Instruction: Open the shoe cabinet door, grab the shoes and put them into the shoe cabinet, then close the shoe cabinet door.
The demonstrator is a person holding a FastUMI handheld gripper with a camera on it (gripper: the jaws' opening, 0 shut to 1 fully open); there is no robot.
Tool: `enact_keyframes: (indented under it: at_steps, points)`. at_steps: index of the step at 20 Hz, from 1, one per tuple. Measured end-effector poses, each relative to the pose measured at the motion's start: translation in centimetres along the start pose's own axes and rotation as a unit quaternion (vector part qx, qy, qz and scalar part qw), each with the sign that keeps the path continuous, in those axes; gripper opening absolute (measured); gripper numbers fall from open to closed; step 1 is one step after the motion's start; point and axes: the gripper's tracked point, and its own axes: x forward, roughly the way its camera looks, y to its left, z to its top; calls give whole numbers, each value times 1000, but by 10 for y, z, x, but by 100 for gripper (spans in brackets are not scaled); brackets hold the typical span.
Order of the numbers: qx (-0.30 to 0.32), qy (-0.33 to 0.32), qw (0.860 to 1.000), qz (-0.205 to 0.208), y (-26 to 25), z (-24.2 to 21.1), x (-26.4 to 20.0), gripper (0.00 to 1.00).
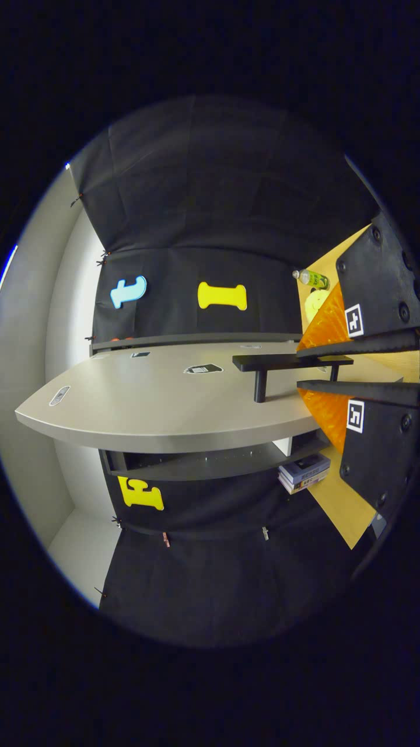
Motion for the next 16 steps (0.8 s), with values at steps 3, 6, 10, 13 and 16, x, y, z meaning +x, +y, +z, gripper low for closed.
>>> enact_keyframes:
  at_steps: [3, 6, 10, 13, 16]
  points:
    - [2, -17, 999, -28, -25, 14, -36, 23]
    - [-6, -33, 999, -32, -21, 19, -54, 22]
    - [6, -7, 1000, -6, 2, -9, -54, 22]
    - [17, 33, 999, 27, 34, -45, -44, 22]
    - [21, 79, 995, 61, 70, -89, -34, 22]
